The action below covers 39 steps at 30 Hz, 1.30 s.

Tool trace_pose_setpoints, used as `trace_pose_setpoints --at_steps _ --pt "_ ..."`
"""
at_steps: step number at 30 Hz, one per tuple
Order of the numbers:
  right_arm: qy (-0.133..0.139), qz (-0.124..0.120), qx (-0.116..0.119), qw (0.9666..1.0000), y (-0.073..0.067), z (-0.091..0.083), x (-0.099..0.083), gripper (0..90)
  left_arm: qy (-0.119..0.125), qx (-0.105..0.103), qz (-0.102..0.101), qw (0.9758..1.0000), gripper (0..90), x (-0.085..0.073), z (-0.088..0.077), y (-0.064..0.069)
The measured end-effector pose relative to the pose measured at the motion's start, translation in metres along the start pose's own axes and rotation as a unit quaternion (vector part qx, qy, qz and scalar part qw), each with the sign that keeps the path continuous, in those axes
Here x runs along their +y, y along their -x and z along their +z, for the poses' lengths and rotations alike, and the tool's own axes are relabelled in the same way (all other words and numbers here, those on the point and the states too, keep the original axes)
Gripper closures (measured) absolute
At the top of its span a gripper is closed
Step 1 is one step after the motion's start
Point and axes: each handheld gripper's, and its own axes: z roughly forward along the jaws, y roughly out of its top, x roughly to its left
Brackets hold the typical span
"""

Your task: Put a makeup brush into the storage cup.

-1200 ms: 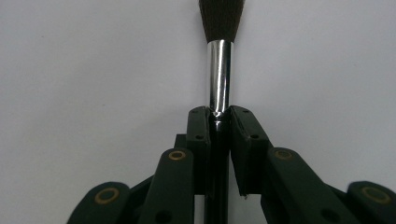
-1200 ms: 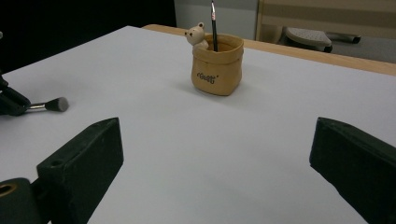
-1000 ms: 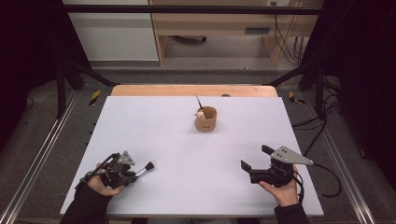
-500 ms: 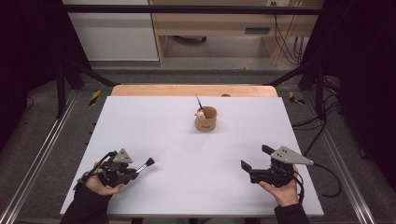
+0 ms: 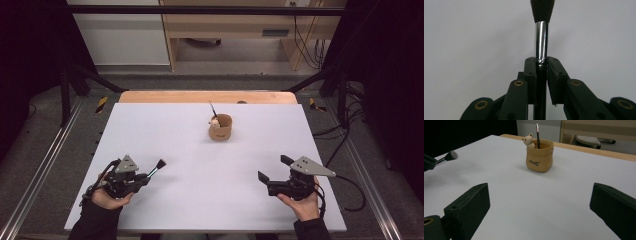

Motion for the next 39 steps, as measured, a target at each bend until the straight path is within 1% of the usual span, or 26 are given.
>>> trace_pose_setpoints --at_steps 2,3,5,8,9,10,12,13,14,15,16,17,19,21,22,23,27,28,29,30,33,35,36,37,38,39 --pt "0.002 0.0 0.001 1.0 0.0 0.0 0.0 3.6 0.011 0.005 -0.006 0.9999 77.9 0.001 -0.001 0.0" --pt "0.002 0.0 0.001 1.0 0.0 0.0 0.0 3.6 0.011 0.005 -0.006 0.9999 77.9 0.001 -0.001 0.0" --pt "0.003 -0.002 0.0 1.0 0.0 0.0 0.0 3.6 0.025 0.011 -0.013 0.9995 77.9 0.001 -0.004 0.0" --pt "0.005 0.004 -0.001 1.0 0.0 -0.001 0.001 3.7 0.046 0.019 -0.026 0.9984 77.9 0.002 -0.007 0.0" --pt "0.004 0.004 -0.002 1.0 -0.001 -0.001 0.001 3.6 0.046 0.019 -0.026 0.9984 77.9 0.002 -0.007 0.0" --pt "0.004 0.004 -0.002 1.0 -0.001 -0.001 0.001 3.7 0.058 0.023 -0.033 0.9975 77.9 0.003 -0.009 0.001" --pt "0.004 0.005 -0.001 1.0 -0.001 -0.002 0.001 3.7 0.068 0.029 -0.038 0.9965 77.9 0.003 -0.011 0.001" --pt "0.004 0.005 -0.001 1.0 -0.001 -0.002 0.001 3.7 0.068 0.029 -0.038 0.9965 77.9 0.003 -0.011 0.001" --pt "0.005 0.006 -0.002 1.0 -0.001 -0.002 0.002 3.7 0.075 0.029 -0.044 0.9958 77.9 0.003 -0.012 0.002" --pt "0.005 0.006 -0.002 1.0 -0.001 -0.002 0.002 3.7 0.078 0.034 -0.042 0.9955 77.9 0.003 -0.013 0.002" --pt "0.007 0.006 -0.002 1.0 -0.001 -0.002 0.002 3.8 0.088 0.037 -0.047 0.9943 77.9 0.004 -0.013 0.002" --pt "0.007 0.006 -0.002 1.0 -0.001 -0.002 0.002 3.8 0.088 0.037 -0.047 0.9943 77.9 0.004 -0.013 0.002" --pt "0.009 0.008 0.0 0.9999 -0.001 -0.002 0.002 3.7 0.103 0.045 -0.053 0.9922 77.9 0.004 -0.014 0.004" --pt "0.009 0.009 0.0 0.9999 -0.001 -0.002 0.003 3.7 0.105 0.048 -0.053 0.9919 77.9 0.004 -0.014 0.005" --pt "0.01 0.009 0.0 0.9999 -0.001 -0.002 0.003 3.7 0.115 0.052 -0.057 0.9904 77.9 0.004 -0.014 0.007" --pt "0.011 0.008 0.0 0.9999 -0.001 -0.002 0.003 3.7 0.119 0.054 -0.057 0.9898 77.9 0.005 -0.014 0.008" --pt "0.011 0.009 0.001 0.9999 -0.002 -0.002 0.003 3.7 0.125 0.058 -0.059 0.9887 77.9 0.006 -0.014 0.01" --pt "0.012 0.01 0.002 0.9999 -0.002 -0.002 0.003 3.8 0.135 0.063 -0.065 0.9868 77.9 0.006 -0.014 0.012" --pt "0.012 0.01 0.003 0.9999 -0.003 -0.002 0.004 3.8 0.141 0.062 -0.072 0.9855 77.9 0.007 -0.014 0.013" --pt "0.013 0.01 0.004 0.9999 -0.003 -0.002 0.004 3.8 0.141 0.062 -0.072 0.9855 77.9 0.007 -0.014 0.013" --pt "0.017 0.011 0.007 0.9998 -0.005 -0.003 0.006 3.9 0.147 0.067 -0.075 0.9841 77.9 0.008 -0.014 0.016" --pt "0.018 0.01 0.009 0.9997 -0.005 -0.003 0.007 3.9 0.154 0.073 -0.076 0.9824 77.9 0.009 -0.013 0.019" --pt "0.018 0.01 0.009 0.9997 -0.005 -0.003 0.007 3.9 0.154 0.073 -0.076 0.9824 77.9 0.009 -0.013 0.019" --pt "0.02 0.012 0.011 0.9997 -0.006 -0.003 0.008 3.8 0.166 0.075 -0.071 0.9806 77.9 0.01 -0.012 0.019" --pt "0.02 0.012 0.011 0.9997 -0.006 -0.003 0.008 3.8 0.166 0.075 -0.071 0.9806 77.9 0.01 -0.012 0.019" --pt "0.021 0.014 0.012 0.9996 -0.007 -0.003 0.008 3.8 0.164 0.077 -0.081 0.9801 77.9 0.01 -0.013 0.022"
